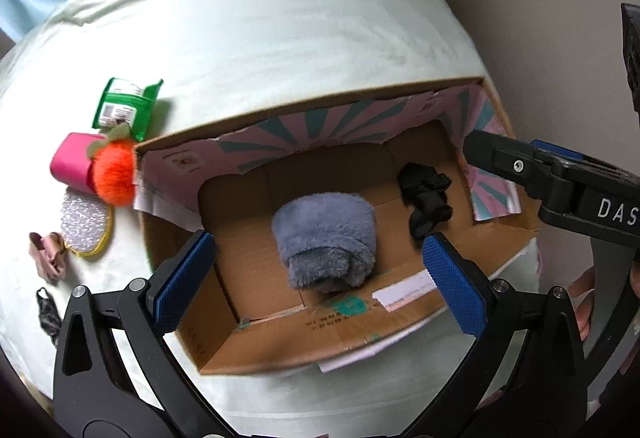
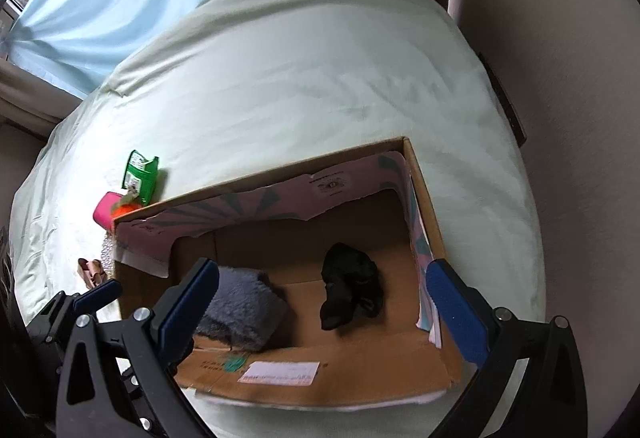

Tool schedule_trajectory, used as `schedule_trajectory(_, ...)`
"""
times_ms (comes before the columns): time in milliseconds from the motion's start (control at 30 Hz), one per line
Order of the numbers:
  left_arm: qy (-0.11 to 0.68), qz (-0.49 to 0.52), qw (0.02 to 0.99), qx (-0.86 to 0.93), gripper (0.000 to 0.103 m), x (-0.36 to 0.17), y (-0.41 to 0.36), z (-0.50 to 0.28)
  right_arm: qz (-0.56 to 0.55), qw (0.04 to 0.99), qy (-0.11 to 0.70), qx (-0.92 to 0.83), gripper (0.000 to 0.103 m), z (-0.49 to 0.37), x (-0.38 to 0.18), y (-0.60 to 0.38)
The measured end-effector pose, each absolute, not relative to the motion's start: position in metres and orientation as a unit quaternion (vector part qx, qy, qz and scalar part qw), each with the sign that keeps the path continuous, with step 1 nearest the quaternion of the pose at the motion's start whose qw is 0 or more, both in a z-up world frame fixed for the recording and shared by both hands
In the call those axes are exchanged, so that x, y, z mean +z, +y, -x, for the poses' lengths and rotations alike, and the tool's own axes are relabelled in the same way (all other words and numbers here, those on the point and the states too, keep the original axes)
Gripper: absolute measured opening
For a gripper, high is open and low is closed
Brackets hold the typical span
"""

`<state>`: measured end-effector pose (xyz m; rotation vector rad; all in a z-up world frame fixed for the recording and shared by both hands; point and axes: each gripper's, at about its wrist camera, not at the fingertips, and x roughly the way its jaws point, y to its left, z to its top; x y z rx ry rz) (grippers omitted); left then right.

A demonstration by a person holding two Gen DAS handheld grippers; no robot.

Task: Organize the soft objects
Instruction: 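Open the left tool over the box while the right tool releases the scrunchie inside, then lift both tools out of the box and back over the bed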

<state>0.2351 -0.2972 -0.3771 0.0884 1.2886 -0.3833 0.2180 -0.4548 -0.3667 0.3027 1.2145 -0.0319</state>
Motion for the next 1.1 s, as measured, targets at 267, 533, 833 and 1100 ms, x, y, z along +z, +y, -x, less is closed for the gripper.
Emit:
schedule_trajectory(267, 0.552, -0.033, 0.814, -0.176, 0.103, -0.309, -0.269, -0.204, -0.115, 0.834, 0.539, -0.012, 0.103, -0.188, -0.307, -0.433)
schedule_trajectory(533, 0.496, -0.043, 0.852, -0.164, 0.103, -0.230, -0.223, -0.157, -0.087, 0.867, 0.491, 0.007, 0.103, -0.145, -0.232, -0.391)
schedule_trajectory(833, 0.441, -0.023, 0.889, -0.119, 0.103, -0.164, -0.131, -0.103, -0.058, 0.902, 0.428, 0.021, 0.103, -0.091, -0.162, -0.332)
schedule_trajectory(1100, 0.399, -0.010, 0.914, -0.079, 0.103, -0.134, -0.039, -0.065, -0.042, 0.920, 0.389, 0.031, 0.103, -0.047, -0.141, -0.265)
